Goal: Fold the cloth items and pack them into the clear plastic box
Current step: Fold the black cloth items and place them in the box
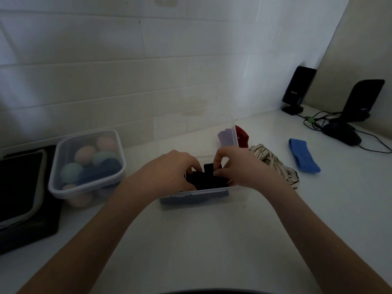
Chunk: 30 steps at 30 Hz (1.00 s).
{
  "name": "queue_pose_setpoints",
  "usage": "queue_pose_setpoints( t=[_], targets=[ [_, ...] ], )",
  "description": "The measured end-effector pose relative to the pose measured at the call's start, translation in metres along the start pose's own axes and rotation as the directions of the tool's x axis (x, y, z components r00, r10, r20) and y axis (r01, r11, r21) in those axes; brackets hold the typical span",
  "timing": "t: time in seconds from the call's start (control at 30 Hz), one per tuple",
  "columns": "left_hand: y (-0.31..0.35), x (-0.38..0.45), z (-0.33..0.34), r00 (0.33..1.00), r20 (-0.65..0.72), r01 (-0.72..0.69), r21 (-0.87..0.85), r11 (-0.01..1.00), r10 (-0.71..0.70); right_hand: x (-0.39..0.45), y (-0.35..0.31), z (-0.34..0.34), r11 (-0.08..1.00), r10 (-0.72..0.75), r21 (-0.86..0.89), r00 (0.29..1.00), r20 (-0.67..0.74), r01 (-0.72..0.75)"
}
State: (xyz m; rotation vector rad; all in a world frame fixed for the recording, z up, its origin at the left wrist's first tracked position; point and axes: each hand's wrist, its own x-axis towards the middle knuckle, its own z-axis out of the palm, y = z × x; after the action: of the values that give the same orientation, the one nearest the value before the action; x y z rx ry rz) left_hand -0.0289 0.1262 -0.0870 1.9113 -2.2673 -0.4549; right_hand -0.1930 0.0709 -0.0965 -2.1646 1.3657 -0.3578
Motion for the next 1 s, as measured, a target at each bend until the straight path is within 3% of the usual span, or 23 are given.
queue_pose_setpoints(
  t=[0.37,0.6,0.7,0.8,0.93,1.0],
  targets=[
    [-0.005,0.002,0.004,1.0,0.008,-0.001,-0.042,0.999,0.001,-0.004,-0.006,-0.004,0.99,0.001,-0.141,0.989,0.151,0.021],
    [-0.003,0.004,0.01,0.999,0.035,-0.01,-0.037,0.999,0.012,-0.004,-0.019,0.005,0.93,-0.021,-0.359,0.988,0.156,0.076],
    [-0.001,0.004,0.01,0.999,0.045,0.002,-0.022,1.0,-0.001,-0.008,-0.023,0.007,0.877,-0.029,-0.476,0.997,0.077,0.062],
    [0.002,-0.001,0.01,1.0,0.003,0.03,0.058,0.998,-0.03,-0.008,-0.024,0.007,0.847,-0.064,-0.52,0.993,0.1,0.107],
    [0.003,-0.01,0.008,0.996,-0.059,0.082,0.294,0.952,-0.067,-0.008,-0.02,0.002,0.891,-0.065,-0.436,0.985,0.162,0.131],
    [0.0,-0.013,0.006,0.995,-0.061,0.091,0.33,0.939,-0.075,-0.007,-0.017,-0.001,0.904,-0.079,-0.404,0.983,0.163,0.14]
  ],
)
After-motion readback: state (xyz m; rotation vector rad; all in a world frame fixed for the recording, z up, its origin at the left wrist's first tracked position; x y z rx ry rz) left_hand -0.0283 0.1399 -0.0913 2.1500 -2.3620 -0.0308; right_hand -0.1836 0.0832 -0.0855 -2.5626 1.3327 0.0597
